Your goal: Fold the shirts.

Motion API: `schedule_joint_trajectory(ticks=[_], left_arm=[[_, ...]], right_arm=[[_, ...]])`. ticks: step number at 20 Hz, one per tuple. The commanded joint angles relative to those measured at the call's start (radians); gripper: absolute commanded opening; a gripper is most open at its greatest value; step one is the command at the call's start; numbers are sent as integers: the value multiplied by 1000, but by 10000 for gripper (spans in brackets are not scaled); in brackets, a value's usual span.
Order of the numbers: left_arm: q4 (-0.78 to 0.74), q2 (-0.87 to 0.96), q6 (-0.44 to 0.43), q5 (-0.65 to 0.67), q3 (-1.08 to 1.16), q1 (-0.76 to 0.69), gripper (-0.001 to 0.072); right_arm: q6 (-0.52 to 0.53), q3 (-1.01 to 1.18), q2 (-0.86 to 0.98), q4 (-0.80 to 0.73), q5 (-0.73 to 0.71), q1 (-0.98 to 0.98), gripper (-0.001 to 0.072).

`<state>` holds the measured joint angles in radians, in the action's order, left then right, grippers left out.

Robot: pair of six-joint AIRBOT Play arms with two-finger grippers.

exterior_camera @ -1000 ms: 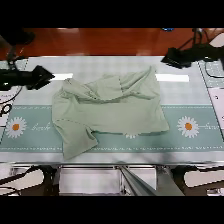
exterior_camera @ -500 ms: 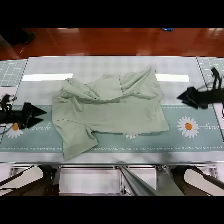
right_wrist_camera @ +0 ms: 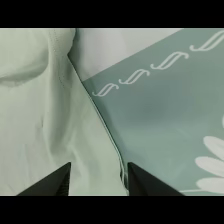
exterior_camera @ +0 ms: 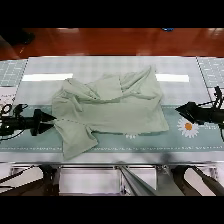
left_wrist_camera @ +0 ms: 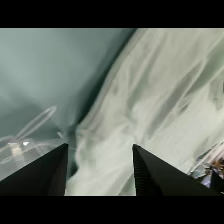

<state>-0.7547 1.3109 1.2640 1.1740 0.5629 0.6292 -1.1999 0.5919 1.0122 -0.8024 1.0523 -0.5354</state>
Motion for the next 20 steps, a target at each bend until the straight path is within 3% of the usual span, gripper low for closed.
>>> schedule_joint_trajectory(ticks=[1,2,3,6,8,15,18,20], left_arm=[[12,49,2,-71,7,-105,491],[11,59,2,-69,20,-137,319],[11,60,-4,-66,32,-155,8],[11,50,-24,-38,80,-167,13],[10,50,-27,-37,104,-164,14],[11,51,-31,-41,109,-166,14],[11,51,-31,-45,109,-177,14],[12,51,-30,-46,109,-188,14]], right_arm=[[7,-10,-7,7,-2,-3,410],[6,-9,-7,7,-2,-4,410],[5,-9,-7,5,5,-4,410],[-2,-13,-7,-126,19,-19,410],[-164,-51,-7,-274,23,-19,410],[-125,-111,0,-159,121,-17,405],[-111,-112,74,-115,132,-17,405],[-48,-111,153,-47,132,-17,405]])
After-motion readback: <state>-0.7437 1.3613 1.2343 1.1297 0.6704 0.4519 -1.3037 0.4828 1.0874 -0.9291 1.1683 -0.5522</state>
